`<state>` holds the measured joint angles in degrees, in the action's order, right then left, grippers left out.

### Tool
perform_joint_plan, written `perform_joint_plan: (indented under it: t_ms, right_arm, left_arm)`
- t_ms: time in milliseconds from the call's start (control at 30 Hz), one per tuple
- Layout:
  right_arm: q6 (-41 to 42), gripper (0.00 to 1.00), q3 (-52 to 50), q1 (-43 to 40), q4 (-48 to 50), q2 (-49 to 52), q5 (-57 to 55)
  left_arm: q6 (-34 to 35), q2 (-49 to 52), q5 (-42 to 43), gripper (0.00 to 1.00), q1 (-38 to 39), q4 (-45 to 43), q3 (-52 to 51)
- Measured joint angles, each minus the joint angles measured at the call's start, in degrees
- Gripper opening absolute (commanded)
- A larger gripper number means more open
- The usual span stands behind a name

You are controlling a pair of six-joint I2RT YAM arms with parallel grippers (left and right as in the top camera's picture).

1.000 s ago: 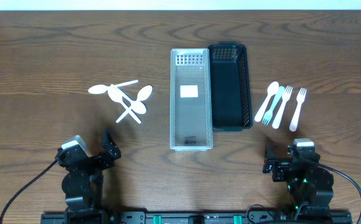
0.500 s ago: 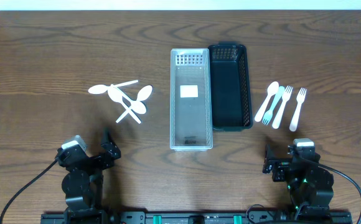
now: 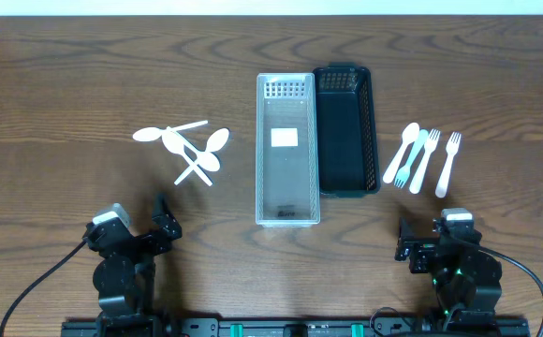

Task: Pack container

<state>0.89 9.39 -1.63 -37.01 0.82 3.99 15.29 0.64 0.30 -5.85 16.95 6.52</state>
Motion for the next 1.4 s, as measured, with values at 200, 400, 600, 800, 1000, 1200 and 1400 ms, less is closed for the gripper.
perform_joint_plan:
  t_ms: [200, 400, 600, 800, 1000, 1200, 1400]
  right_arm:
    - [0.0, 0.99, 0.0, 0.0, 0.0, 0.0, 0.0]
    - [0.0, 0.99, 0.0, 0.0, 0.0, 0.0, 0.0]
    - [0.0, 0.99, 0.0, 0.0, 0.0, 0.0, 0.0]
    - [0.0, 0.99, 0.0, 0.0, 0.0, 0.0, 0.0]
    - [3.0, 0.99, 0.0, 0.0, 0.7, 0.0, 0.9]
    - [21.5, 0.99, 0.0, 0.0, 0.3, 0.0, 4.2]
    - [25.6, 0.99, -0.1, 0.0, 9.0, 0.2, 11.3]
  left_arm:
    - [0.0, 0.0, 0.0, 0.98, 0.0, 0.0, 0.0]
    - [0.0, 0.0, 0.0, 0.98, 0.0, 0.0, 0.0]
    - [0.0, 0.0, 0.0, 0.98, 0.0, 0.0, 0.0]
    - [0.0, 0.0, 0.0, 0.98, 0.0, 0.0, 0.0]
    - [0.0, 0.0, 0.0, 0.98, 0.0, 0.0, 0.0]
    - [0.0, 0.0, 0.0, 0.98, 0.0, 0.0, 0.0]
    - [1.5, 0.0, 3.5, 0.98, 0.0, -0.6, 0.0]
